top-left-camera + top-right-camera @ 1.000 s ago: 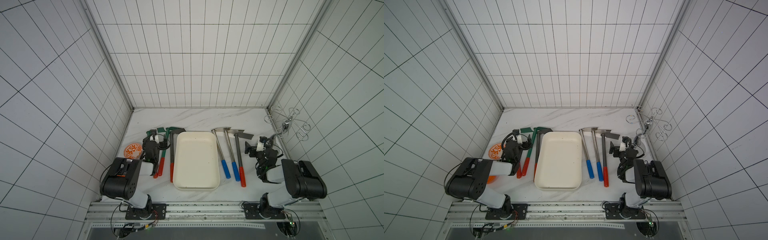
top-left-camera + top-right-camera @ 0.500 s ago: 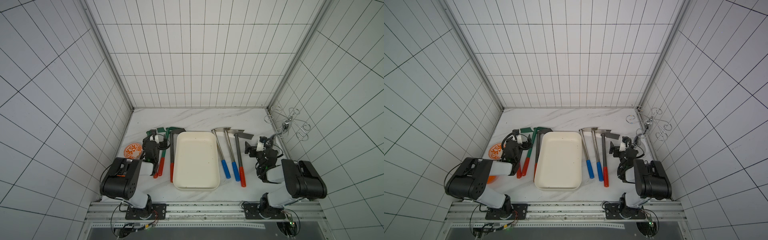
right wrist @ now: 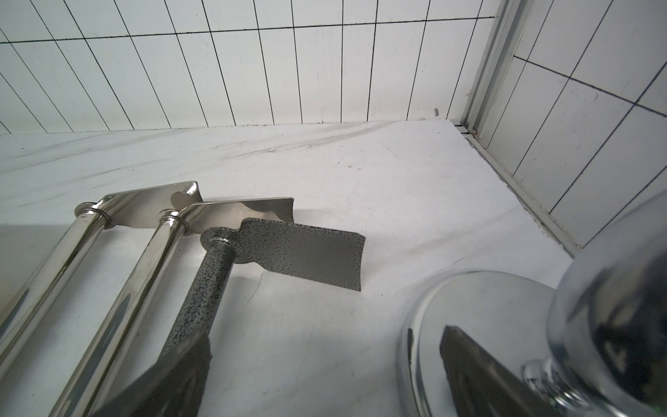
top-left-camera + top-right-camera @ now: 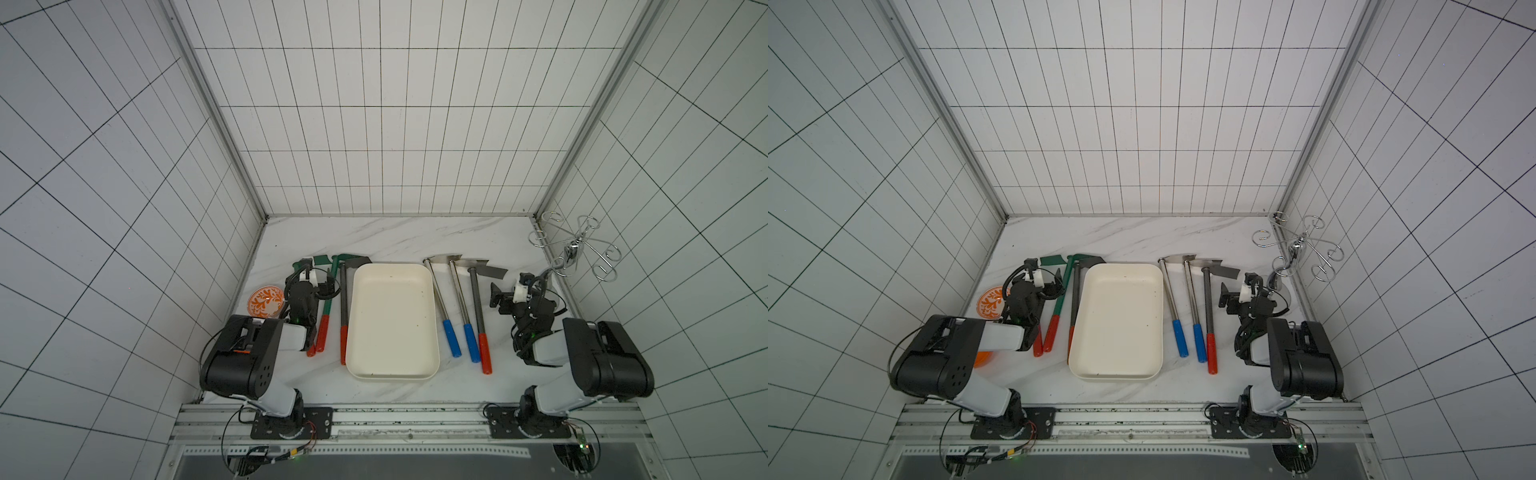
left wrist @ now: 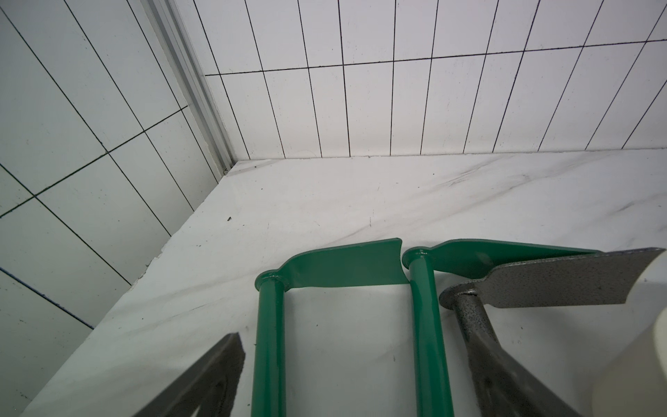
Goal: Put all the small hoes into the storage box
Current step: Pick up the hoe from the center of the board.
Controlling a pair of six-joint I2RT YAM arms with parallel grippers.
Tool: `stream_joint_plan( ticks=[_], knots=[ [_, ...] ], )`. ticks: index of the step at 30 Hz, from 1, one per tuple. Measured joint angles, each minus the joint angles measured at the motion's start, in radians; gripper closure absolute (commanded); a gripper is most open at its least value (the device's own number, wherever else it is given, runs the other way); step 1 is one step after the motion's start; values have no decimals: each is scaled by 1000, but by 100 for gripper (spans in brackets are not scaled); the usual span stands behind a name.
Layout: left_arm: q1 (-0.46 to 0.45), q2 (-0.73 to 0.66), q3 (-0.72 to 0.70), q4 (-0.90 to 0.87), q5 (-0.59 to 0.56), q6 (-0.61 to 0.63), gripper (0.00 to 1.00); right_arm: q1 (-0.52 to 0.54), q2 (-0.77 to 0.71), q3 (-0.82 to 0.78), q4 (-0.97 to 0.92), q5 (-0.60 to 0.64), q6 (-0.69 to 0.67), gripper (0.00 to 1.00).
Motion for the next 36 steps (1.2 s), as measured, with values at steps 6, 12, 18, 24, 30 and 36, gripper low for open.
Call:
stream_joint_plan(
  ticks=[6,12,18,24,30,36],
  knots=[
    [-8,0,0,0,-2,6,2,7,-25,12,-53,-7,-12,8],
    [-62,-103,21,-95,-32,37,2,88,-186,86,-243,-10,-45,10],
    [-84,-284,151,-346,-69,48,2,255,-316,99,-435,52,-81,9],
    [-89,-383,250,-604,-80,13,4,338,-376,148,-618,115,-26,11],
    [-93,-448,349,-893,-71,-74,6,438,-428,264,-825,197,126,14],
    [-94,-415,513,-1161,-36,-170,10,592,-455,365,-1030,301,252,19]
  ],
)
